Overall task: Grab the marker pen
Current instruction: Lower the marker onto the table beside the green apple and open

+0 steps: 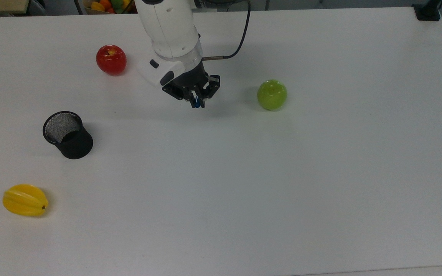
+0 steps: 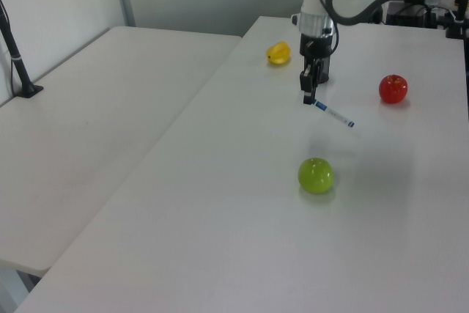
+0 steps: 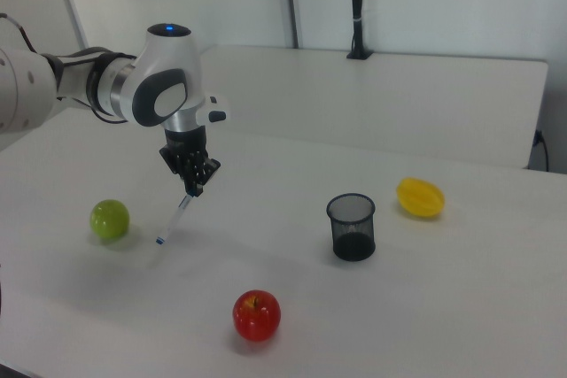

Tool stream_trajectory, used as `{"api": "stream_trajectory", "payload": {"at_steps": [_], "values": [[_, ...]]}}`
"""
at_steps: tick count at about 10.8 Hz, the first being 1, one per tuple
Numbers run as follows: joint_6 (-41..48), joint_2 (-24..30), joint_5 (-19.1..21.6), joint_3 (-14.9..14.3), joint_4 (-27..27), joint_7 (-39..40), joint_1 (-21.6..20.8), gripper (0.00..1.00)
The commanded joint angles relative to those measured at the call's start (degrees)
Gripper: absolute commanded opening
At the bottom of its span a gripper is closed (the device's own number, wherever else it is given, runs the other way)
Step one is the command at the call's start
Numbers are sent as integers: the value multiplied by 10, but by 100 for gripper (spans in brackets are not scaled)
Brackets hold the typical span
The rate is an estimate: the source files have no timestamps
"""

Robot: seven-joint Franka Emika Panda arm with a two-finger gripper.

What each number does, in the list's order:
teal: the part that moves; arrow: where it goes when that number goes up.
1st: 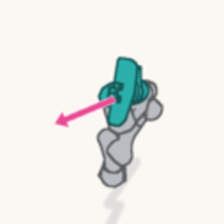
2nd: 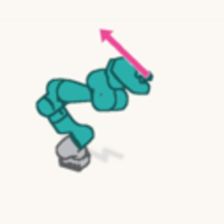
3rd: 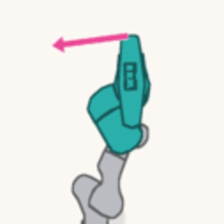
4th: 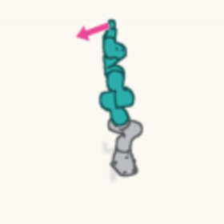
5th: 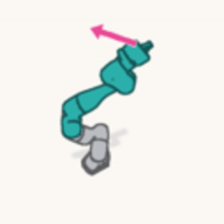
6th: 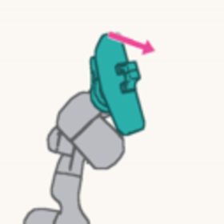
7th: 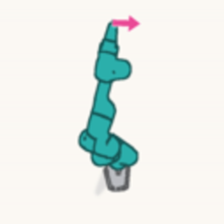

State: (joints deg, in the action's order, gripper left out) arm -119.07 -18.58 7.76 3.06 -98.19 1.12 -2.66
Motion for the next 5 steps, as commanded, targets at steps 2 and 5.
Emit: {"api": "stream_trajectory", "payload": {"at_steps": [2,5], "values": [[-68,-41,10,22,-2,-9,-11,2],[-91,-60,9,22,-5,-8,-26,10]]}}
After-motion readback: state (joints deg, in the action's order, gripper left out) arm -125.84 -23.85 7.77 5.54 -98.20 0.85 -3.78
